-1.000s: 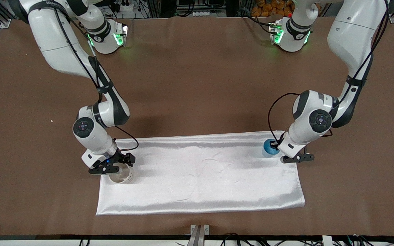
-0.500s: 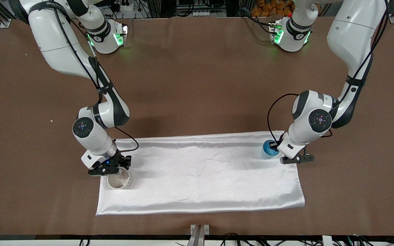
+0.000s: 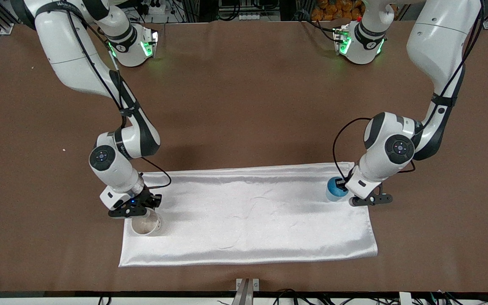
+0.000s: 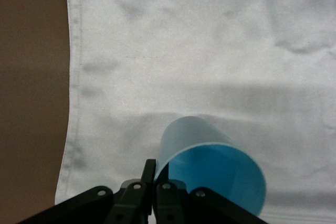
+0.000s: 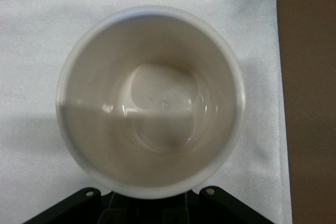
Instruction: Place blue cup into white mug on table
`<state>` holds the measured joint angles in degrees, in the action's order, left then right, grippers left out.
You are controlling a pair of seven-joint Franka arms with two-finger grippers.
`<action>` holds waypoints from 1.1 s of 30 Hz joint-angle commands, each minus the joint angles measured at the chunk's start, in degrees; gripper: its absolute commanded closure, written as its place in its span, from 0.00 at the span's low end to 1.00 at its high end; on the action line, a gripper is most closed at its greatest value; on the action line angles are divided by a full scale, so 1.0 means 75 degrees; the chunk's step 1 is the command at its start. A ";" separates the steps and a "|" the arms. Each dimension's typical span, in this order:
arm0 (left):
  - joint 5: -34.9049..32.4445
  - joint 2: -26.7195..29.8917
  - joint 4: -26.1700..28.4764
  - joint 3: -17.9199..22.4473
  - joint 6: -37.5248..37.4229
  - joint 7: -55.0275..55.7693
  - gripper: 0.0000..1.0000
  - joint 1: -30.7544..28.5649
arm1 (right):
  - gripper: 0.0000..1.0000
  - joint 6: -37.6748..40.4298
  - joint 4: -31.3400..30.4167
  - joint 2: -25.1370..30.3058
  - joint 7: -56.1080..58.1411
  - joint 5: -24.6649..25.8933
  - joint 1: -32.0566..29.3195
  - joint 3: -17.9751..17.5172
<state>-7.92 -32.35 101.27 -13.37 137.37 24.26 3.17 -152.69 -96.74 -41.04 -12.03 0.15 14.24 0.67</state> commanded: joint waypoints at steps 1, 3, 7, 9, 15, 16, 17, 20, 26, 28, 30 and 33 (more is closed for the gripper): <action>-0.0338 0.0130 -0.0003 0.0037 -0.0082 0.0210 1.00 0.0058 | 1.00 0.0213 -0.0249 0.0572 -0.0423 0.0109 -0.0035 -0.0055; -0.0456 0.0165 -0.0014 0.0025 -0.0094 0.0199 1.00 0.0058 | 1.00 0.0470 -0.0285 0.0795 -0.0645 0.0098 -0.0035 -0.0066; -0.0526 0.0212 -0.0073 0.0002 -0.0164 0.0210 1.00 0.0058 | 1.00 0.1150 -0.0332 0.1135 -0.0892 0.0086 -0.0011 -0.0078; -0.0526 0.0224 -0.0178 -0.0021 -0.0374 0.0222 1.00 0.0069 | 1.00 0.1454 -0.0378 0.1346 -0.0892 0.0074 0.0012 -0.0078; -0.0503 0.0212 -0.0553 -0.0033 -0.0914 0.0292 1.00 0.0292 | 1.00 0.1119 -0.1361 0.2049 -0.1103 0.0051 0.0152 -0.0090; -0.0503 0.0212 -0.0577 -0.0033 -0.0960 0.0292 1.00 0.0327 | 1.00 0.0815 -0.1711 0.2224 -0.1103 0.0051 0.0199 -0.0090; -0.0503 0.0224 -0.0588 -0.0033 -0.1007 0.0304 1.00 0.0339 | 1.00 0.0498 -0.2051 0.2377 -0.1103 0.0051 0.0211 -0.0090; -0.0515 0.0282 -0.0588 -0.0033 -0.1066 0.0397 1.00 0.0339 | 1.00 -0.0650 -0.3199 0.2857 -0.1115 0.0051 0.0223 -0.0101; -0.0515 0.0341 -0.0588 -0.0033 -0.1160 0.0468 1.00 0.0433 | 1.00 -0.1544 -0.4807 0.3713 -0.1197 0.0051 0.0550 -0.0113; -0.0515 0.0353 -0.0588 -0.0033 -0.1184 0.0468 1.00 0.0444 | 1.00 -0.1532 -0.5065 0.3924 -0.1337 0.0051 0.0679 -0.0102; -0.0515 0.0400 -0.0588 -0.0033 -0.1195 0.0480 1.00 0.0456 | 1.00 -0.1509 -0.5241 0.4100 -0.1524 0.0051 0.0785 -0.0101; -0.0515 0.0423 -0.0588 -0.0033 -0.1289 0.0538 1.00 0.0526 | 1.00 -0.1462 -0.5347 0.4229 -0.1957 0.0051 0.1089 -0.0102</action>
<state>-10.05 -30.72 96.67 -13.69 129.77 25.96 6.28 -164.13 -131.94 -15.35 -21.82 0.13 19.46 -0.32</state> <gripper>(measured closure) 0.965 0.921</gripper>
